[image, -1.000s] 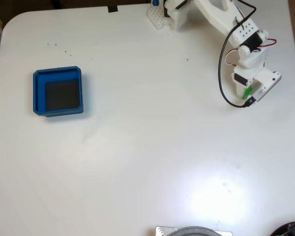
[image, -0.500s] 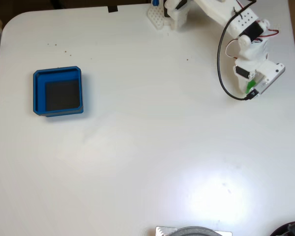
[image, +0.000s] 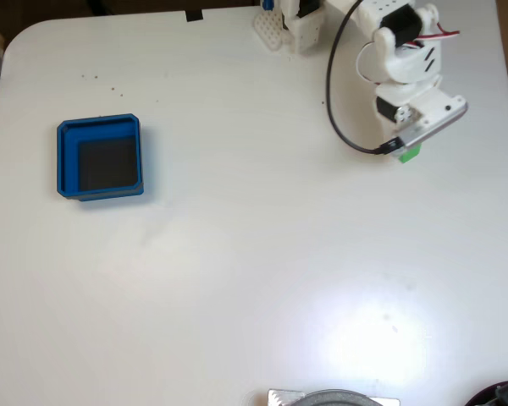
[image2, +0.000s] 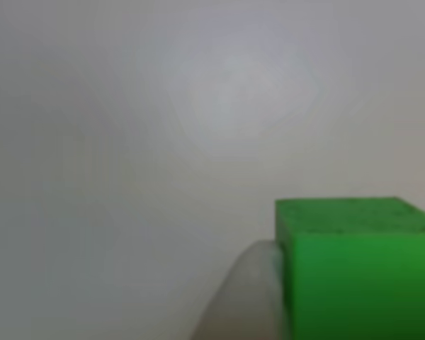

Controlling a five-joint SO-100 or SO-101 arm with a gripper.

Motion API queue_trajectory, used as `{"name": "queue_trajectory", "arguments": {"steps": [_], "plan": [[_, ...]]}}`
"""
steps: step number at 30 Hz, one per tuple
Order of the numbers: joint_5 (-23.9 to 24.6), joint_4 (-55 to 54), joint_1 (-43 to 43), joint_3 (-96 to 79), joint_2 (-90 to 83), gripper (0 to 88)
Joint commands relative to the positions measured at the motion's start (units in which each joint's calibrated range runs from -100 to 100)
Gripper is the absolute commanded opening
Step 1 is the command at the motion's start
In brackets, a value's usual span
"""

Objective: Pick up green cube and drop it in the blue box

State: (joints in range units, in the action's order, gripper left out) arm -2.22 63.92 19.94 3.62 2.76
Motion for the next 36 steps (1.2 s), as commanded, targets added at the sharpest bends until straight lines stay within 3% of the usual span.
{"name": "queue_trajectory", "arguments": {"steps": [1,10,27,36], "plan": [[-0.2,0.4,-6.7,2.8,-5.3,1.2],[-0.1,-0.3,-21.0,3.0,-5.1,1.2],[-0.2,-0.9,-36.9,3.5,-4.9,1.3],[-0.2,-16.3,-46.0,2.8,-4.7,1.3]]}}
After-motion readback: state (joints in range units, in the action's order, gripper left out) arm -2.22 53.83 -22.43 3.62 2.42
